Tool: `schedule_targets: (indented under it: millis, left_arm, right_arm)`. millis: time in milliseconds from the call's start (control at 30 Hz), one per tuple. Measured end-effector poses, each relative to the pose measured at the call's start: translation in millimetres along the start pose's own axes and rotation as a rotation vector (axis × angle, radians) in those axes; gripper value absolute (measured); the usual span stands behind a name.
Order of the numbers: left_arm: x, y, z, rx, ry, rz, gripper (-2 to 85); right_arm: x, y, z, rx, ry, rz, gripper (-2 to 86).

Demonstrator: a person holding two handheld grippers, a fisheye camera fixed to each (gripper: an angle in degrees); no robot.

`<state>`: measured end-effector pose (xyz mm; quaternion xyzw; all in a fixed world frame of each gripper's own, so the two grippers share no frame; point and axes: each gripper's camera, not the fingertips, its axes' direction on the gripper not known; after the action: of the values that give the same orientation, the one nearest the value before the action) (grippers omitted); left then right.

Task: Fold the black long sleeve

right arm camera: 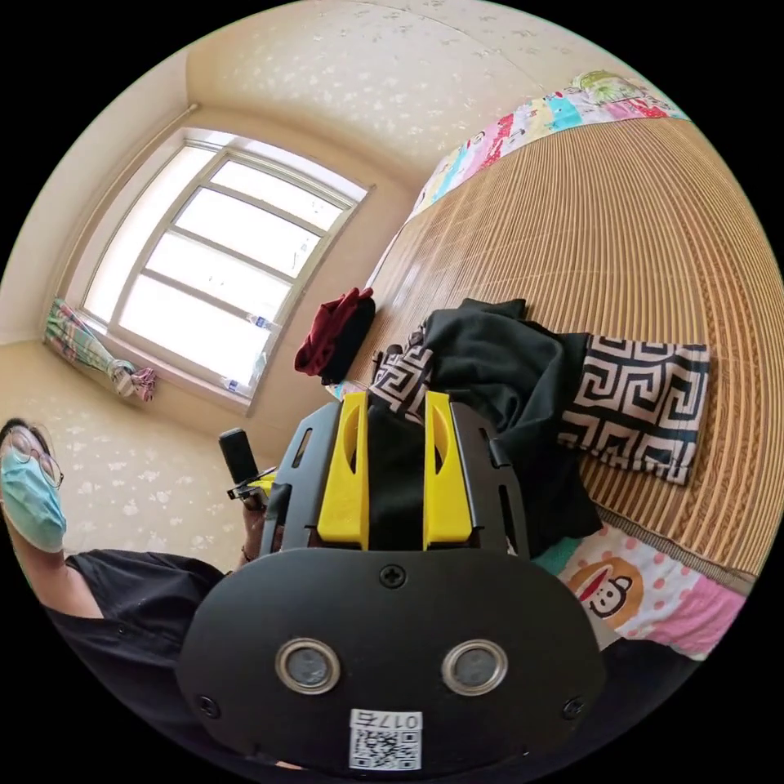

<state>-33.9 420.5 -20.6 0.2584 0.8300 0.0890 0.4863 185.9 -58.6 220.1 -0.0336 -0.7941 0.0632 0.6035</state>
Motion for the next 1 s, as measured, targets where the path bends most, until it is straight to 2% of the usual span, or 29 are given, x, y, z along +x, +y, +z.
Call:
schedule_targets:
  millis: [167, 233, 400, 567, 633, 733, 800, 867, 1000]
  left_arm:
    - [3, -17, 40, -0.231, -0.325, -0.085, -0.4]
    - [2, -20, 43, -0.233, -0.339, -0.107, 0.0]
    - [1, -15, 17, -0.047, -0.381, -0.205, 3.9]
    - [73, -26, -5, 0.244, -0.463, -0.082, 8.5]
    - [97, -35, 5, 0.279, -0.434, -0.015, 9.2]
    - [103, -58, 35, 0.233, -0.331, -0.007, 12.3]
    - [94, -68, 48, 0.205, -0.311, -0.036, 9.4]
    - [89, -72, 45, 0.254, -0.294, -0.012, 3.6]
    - [73, -77, 34, 0.265, -0.265, -0.045, 3.0]
  right_arm:
    - [5, -25, 59, -0.106, 0.230, -0.004, 7.2]
    - [-5, -29, 62, -0.120, 0.238, -0.047, 4.5]
    - [-55, -21, 28, -0.014, 0.069, -0.192, 1.8]
    - [-122, -13, -9, 0.024, -0.090, -0.347, 1.4]
    - [-140, -11, -13, -0.004, -0.162, -0.374, 1.5]
    - [-168, -3, -6, -0.073, -0.271, -0.425, 2.0]
    - [-181, 6, 2, -0.126, -0.311, -0.466, 2.7]
    - [-185, 19, 3, -0.135, -0.298, -0.508, 4.5]
    - [-158, 34, -22, -0.042, -0.260, -0.502, 12.5]
